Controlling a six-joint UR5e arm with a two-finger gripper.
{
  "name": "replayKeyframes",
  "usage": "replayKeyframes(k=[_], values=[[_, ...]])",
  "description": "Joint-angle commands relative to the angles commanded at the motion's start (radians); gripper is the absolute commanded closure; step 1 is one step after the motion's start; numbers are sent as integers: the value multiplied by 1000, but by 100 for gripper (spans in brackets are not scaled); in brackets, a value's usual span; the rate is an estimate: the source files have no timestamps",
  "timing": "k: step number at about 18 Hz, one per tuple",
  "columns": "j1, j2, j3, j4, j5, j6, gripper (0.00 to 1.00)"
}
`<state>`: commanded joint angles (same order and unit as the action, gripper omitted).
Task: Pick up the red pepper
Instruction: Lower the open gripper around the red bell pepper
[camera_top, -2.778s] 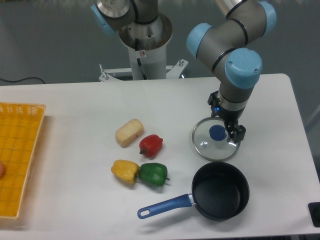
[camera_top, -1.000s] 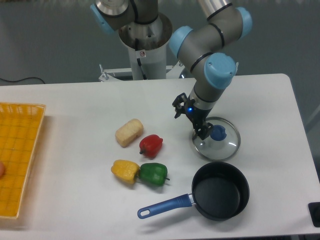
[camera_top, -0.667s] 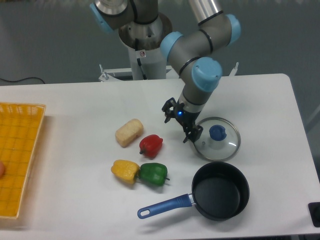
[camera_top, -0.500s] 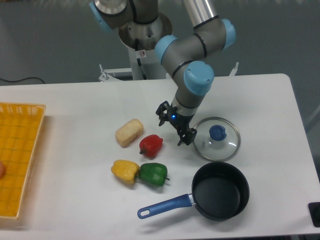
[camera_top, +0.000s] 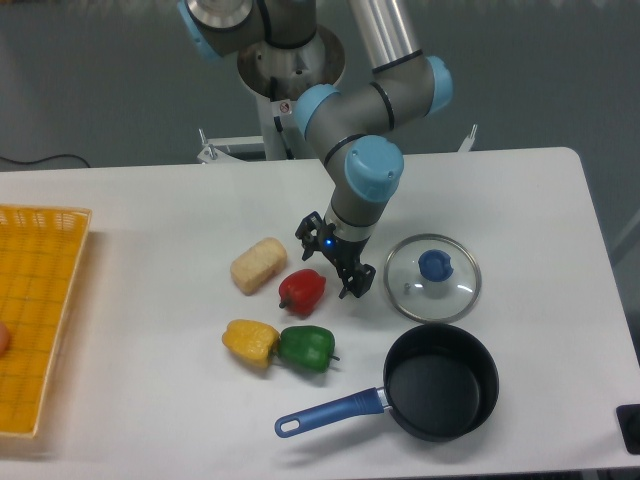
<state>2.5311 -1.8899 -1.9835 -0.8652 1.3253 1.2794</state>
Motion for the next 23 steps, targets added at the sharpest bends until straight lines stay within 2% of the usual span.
replayKeyframes(k=[16, 19, 23], values=[[-48, -28, 14, 29, 8, -60, 0], [-52, -32, 17, 38, 9, -72, 4], [-54, -34, 17, 40, 26, -74, 18]])
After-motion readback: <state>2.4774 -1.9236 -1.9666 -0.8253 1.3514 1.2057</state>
